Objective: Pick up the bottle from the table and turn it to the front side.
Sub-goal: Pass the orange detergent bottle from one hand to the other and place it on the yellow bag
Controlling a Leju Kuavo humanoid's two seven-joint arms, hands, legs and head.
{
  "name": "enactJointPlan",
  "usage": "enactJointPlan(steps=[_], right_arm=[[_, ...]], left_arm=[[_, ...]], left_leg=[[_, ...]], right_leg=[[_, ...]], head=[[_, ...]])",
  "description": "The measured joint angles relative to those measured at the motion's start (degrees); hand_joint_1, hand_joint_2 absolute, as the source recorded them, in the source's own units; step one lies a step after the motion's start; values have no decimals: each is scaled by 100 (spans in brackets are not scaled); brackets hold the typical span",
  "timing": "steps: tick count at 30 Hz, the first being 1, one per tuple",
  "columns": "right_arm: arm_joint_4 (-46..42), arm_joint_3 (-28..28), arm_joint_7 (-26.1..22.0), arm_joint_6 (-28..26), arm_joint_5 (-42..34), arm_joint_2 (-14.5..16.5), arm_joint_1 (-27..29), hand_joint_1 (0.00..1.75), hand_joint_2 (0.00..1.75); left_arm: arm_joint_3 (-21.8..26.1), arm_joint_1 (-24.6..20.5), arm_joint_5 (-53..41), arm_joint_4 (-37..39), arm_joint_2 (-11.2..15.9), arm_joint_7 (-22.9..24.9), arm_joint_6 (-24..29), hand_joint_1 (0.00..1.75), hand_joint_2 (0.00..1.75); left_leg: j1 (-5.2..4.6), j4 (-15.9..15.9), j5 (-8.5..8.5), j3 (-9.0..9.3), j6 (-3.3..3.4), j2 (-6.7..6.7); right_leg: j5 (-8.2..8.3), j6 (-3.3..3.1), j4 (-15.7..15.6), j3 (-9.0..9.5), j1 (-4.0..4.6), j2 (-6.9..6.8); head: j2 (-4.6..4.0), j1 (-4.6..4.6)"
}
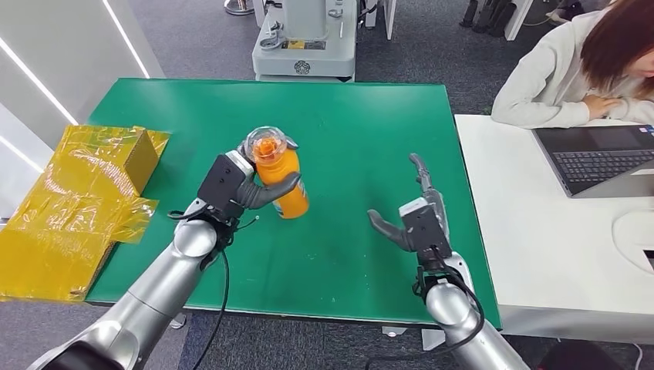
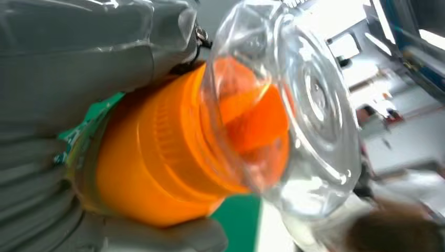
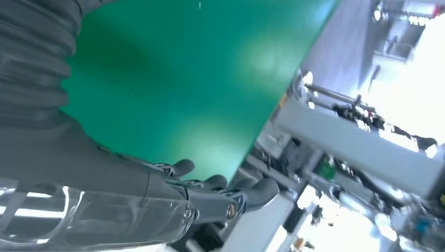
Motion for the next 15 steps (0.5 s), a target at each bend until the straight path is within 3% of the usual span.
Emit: enactJointPlan(steps=[4,11,15], right_arm=[[-574,-175,-227,-114,-71,-245,352,0,175],[-1294,-349,-580,-360,-344,-586,768,0,175],[-1553,-405,-656,-640,-258,-750,928,0,175]], left_arm=[[56,207,-1023,-4,248,-72,498,175,175],[-36,211,-2990,-4,427,128,1762,175,175],[-175,202,-3518,-91,528,127,2051,175,175]], left_leg=[[0,0,-1,-1,1,-2],[0,2,-1,-3,1,-2],[0,4,-1,-3,1,-2]], right_leg=[[-1,1,-2,-2,0,-2],[-1,1,-2,-2,-1,-3],[-1,1,-2,-1,-1,-3]], head=[[0,0],[0,1],[0,0]])
